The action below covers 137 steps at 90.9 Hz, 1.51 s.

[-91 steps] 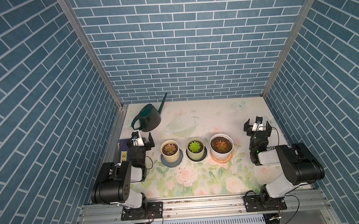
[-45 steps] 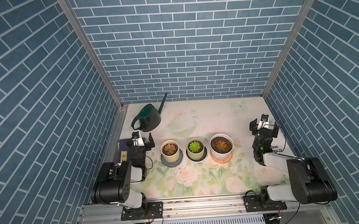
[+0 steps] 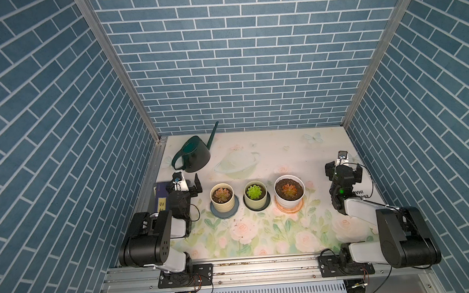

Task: Water the succulent around the soil edge
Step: Reset both arms

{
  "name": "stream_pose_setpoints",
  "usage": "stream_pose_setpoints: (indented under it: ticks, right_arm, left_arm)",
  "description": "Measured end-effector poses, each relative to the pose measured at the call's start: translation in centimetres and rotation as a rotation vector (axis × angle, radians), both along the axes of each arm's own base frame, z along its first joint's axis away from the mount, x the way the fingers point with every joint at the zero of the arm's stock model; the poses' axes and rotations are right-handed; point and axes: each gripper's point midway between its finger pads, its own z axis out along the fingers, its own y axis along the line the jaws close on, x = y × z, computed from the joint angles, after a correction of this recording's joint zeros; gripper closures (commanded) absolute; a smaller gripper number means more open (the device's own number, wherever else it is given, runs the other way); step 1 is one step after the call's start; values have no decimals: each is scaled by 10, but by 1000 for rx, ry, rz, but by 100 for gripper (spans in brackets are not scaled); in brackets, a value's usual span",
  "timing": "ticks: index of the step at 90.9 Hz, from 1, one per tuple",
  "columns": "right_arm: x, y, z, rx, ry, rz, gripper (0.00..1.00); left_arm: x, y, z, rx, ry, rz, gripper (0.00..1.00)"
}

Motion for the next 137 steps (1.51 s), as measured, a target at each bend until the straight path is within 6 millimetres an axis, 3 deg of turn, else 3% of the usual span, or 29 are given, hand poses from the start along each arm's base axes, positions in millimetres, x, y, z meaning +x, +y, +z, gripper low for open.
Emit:
stream_pose_setpoints:
  ticks: [20, 34, 45, 68, 81, 96, 110, 122, 137]
  right_arm:
    - [8, 5, -2, 82, -29, 13, 1]
    - [10, 5, -23, 131, 3, -7, 0]
    - [-1, 3, -38, 150, 13, -17, 1]
    - [-34, 1, -43, 182, -98, -6, 0]
    - [-49, 12, -43, 189, -149, 80, 0]
    - [-40, 35, -23, 173, -228, 228, 1]
    - [-24, 52, -29, 155, -184, 312, 1]
    - [-6, 58, -16, 158, -204, 347, 1]
    - [-5, 60, -25, 167, -161, 371, 0]
  left_arm:
    - [0, 0, 0, 0, 0, 0, 0]
    - [0, 0, 0, 0, 0, 0, 0]
    - [0, 0, 0, 0, 0, 0, 0]
    - [0, 0, 0, 0, 0, 0, 0]
    - [0, 0, 0, 0, 0, 0, 0]
    - [0, 0, 0, 0, 0, 0, 0]
    - [0, 0, 0, 0, 0, 0, 0]
    - [0, 0, 0, 0, 0, 0, 0]
    - [0, 0, 0, 0, 0, 0, 0]
